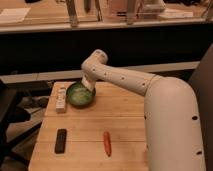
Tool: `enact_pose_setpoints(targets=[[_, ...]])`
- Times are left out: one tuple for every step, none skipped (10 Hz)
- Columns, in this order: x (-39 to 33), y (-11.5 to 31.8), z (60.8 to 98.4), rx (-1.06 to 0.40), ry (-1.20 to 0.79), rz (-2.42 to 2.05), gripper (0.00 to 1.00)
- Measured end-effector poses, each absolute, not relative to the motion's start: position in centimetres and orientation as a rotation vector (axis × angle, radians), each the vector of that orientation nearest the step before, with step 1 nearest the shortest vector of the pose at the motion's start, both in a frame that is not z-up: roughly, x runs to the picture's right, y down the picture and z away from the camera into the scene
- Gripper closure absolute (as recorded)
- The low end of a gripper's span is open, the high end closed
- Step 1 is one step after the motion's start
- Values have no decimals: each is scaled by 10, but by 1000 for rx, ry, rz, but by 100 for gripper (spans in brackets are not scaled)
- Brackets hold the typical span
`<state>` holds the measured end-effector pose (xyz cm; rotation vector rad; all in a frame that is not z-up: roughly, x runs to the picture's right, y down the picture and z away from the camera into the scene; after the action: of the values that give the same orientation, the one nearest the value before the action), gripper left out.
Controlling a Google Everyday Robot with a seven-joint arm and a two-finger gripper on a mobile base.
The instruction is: Place the white sponge in the ceramic bowl
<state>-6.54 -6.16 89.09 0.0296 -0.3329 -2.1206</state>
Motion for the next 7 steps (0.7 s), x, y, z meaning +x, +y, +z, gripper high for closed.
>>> enact_pose_setpoints(targets=[[-65,-62,891,32,-334,-2124,83],[-66,-62,891,34,-334,-2126,83],[-66,-62,891,37,-336,-2130,83],[-66,-62,891,38,-338,-2133,83],[-66,-63,891,40,-338,-2135,83],[-66,-63,891,45,-342,-2143,85],[-66,-63,891,48,-344,-2147,88]])
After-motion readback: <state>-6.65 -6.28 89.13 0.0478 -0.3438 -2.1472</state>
